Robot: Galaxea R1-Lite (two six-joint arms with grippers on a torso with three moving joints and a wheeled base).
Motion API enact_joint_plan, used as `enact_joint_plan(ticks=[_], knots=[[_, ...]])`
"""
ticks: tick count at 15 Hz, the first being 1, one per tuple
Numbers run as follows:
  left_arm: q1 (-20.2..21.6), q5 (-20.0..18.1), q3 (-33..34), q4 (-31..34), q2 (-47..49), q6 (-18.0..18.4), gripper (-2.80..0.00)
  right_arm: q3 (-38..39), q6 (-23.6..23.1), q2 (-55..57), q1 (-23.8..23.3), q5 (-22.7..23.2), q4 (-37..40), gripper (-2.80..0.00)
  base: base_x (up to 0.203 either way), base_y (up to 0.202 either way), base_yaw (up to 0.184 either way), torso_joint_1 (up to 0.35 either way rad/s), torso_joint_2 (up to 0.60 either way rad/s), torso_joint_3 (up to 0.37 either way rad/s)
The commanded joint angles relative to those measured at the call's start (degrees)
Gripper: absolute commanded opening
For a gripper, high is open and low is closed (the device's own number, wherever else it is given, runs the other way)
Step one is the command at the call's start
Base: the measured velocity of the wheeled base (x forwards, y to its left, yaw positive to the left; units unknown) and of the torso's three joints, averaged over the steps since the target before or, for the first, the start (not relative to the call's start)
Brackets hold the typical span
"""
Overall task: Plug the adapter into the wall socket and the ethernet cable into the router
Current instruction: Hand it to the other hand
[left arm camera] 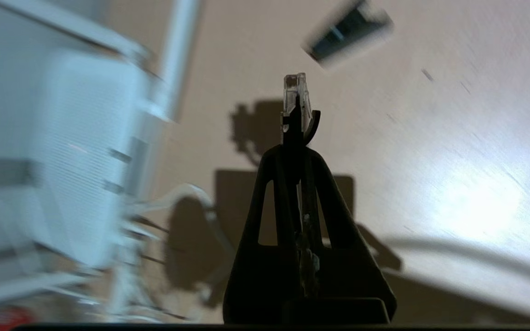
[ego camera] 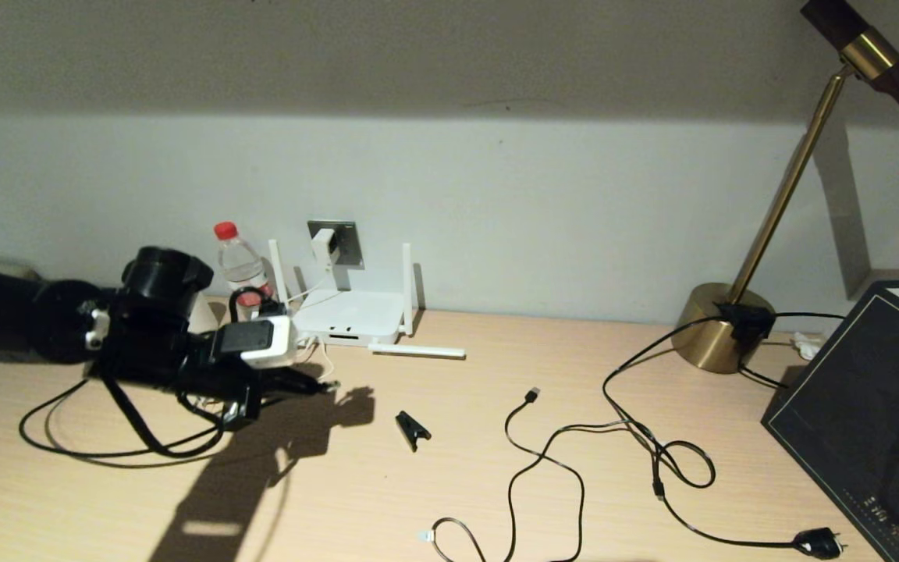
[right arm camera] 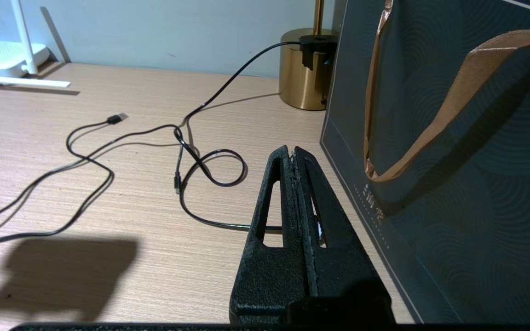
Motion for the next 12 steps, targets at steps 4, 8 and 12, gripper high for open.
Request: enact_joint_plan(ticks=[4,8,12], knots=[[-10.9,3.0,-27.8,8.9,1.6,-8.3,-2.8,2.0,0.2,0.0,0.0,-0.1,0.0,-2.8,0.0,0.0,0.0,0.0,0.0,0.0],[-17.4,5.0,-42.0,12.9,7.6,-13.6,-2.8,-9.2,4.8,6.8,0.0,3.1,2.4,-2.8,0.0,0.0,0.0,0.0,0.0,0.0],[-21.7,7.4,-41.5,12.8,7.7,-13.9,-2.8,-29.0,17.6,36.2,0.0,23.2,8.8,-2.8,0.0,0.0,0.0,0.0,0.0,0.0]])
